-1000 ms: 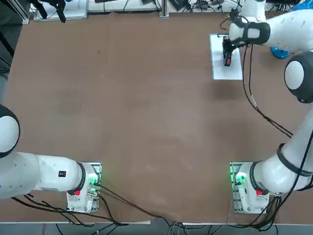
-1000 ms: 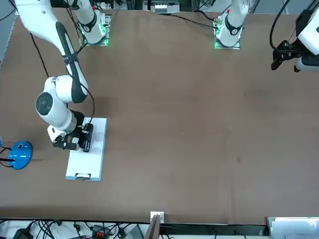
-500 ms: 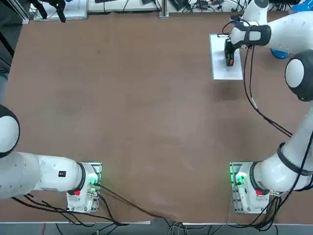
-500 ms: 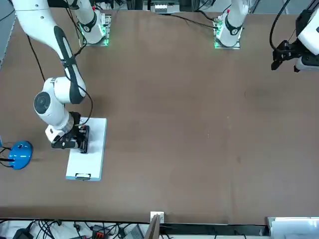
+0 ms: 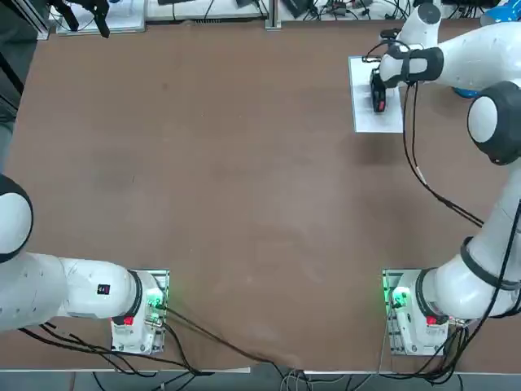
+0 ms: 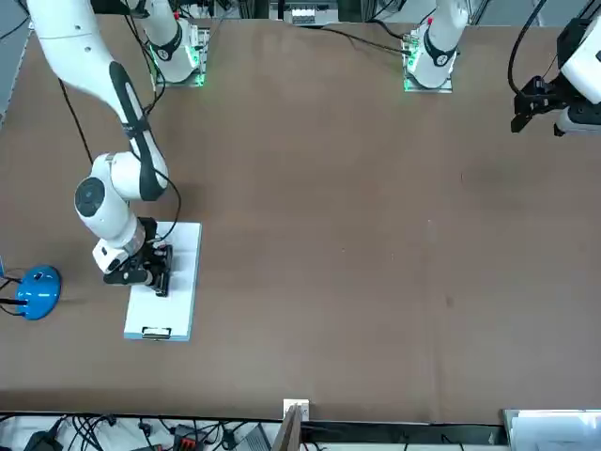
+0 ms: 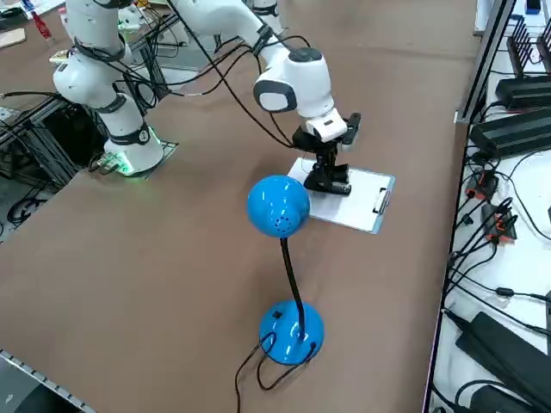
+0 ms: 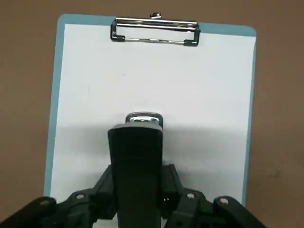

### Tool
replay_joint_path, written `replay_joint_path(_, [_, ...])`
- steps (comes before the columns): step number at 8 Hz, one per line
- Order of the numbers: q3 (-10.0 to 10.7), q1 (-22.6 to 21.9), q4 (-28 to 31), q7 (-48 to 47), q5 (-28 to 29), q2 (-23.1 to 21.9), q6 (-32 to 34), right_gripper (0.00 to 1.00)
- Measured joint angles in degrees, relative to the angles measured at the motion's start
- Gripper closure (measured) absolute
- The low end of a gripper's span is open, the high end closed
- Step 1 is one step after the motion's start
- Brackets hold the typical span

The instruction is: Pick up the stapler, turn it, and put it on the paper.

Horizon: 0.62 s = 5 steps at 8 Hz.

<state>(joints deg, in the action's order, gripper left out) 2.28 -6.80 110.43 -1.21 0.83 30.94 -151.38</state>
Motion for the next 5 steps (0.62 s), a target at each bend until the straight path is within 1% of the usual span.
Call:
replay_joint_path(2, [0.0,-0.1,0.0,0.0,0.0,0.0,0.0,0.57])
replay_joint_path(3, [-0.1,-0.2,0.0,0.0,0.0,0.0,0.0,0.44])
replay_joint_path(4, [-0.1,-0.3,-0.2,0.0,0.0,0.0,0.0,0.23])
replay_joint_path(5, [-0.1,-0.3,-0.5,0.0,0.0,-0.2,0.2,0.05])
